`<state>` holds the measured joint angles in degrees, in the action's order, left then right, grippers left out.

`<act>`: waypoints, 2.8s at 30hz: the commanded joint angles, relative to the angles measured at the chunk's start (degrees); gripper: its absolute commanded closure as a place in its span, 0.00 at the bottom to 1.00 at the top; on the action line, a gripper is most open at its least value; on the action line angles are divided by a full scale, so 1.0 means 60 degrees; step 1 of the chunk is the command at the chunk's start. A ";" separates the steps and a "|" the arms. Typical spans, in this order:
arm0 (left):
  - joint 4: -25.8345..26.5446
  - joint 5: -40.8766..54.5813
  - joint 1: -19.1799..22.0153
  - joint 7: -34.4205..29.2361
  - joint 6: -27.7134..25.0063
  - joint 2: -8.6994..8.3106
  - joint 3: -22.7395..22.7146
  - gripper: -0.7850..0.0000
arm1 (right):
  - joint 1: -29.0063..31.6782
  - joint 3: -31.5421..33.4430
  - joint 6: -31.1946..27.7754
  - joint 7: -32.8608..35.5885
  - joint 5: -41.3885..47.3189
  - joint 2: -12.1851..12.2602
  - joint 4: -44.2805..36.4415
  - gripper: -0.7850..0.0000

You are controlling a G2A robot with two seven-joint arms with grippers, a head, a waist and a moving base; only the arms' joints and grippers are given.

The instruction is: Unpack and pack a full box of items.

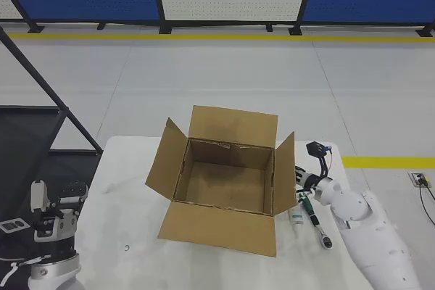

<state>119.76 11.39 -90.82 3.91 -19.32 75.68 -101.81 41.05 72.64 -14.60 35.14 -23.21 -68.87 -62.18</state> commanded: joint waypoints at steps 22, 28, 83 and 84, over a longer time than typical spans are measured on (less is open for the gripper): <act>0.0000 0.0000 0.0000 0.0000 0.0000 0.0000 0.0000 0.00 | -0.0846 -0.0799 -0.2536 0.0228 0.0317 -0.0135 0.1427 0.51; 0.0000 0.0000 0.0000 0.0000 0.0000 0.0000 0.0000 0.00 | 0.0523 0.0684 -0.2514 0.0354 -0.1087 0.0478 -0.0852 0.25; 0.0000 0.0000 0.0000 0.0000 0.0000 0.0000 0.0000 0.00 | 0.2673 0.1174 0.0126 0.4766 -0.6811 0.1223 -0.3659 0.50; 0.0000 0.0000 0.0000 0.0000 0.0000 0.0000 0.0000 0.00 | 0.2639 0.1157 0.0118 0.4759 -0.6795 0.1223 -0.3600 0.51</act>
<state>119.76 11.39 -90.82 3.91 -19.31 75.68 -101.81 57.13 79.72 -13.82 63.68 -64.07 -61.53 -84.22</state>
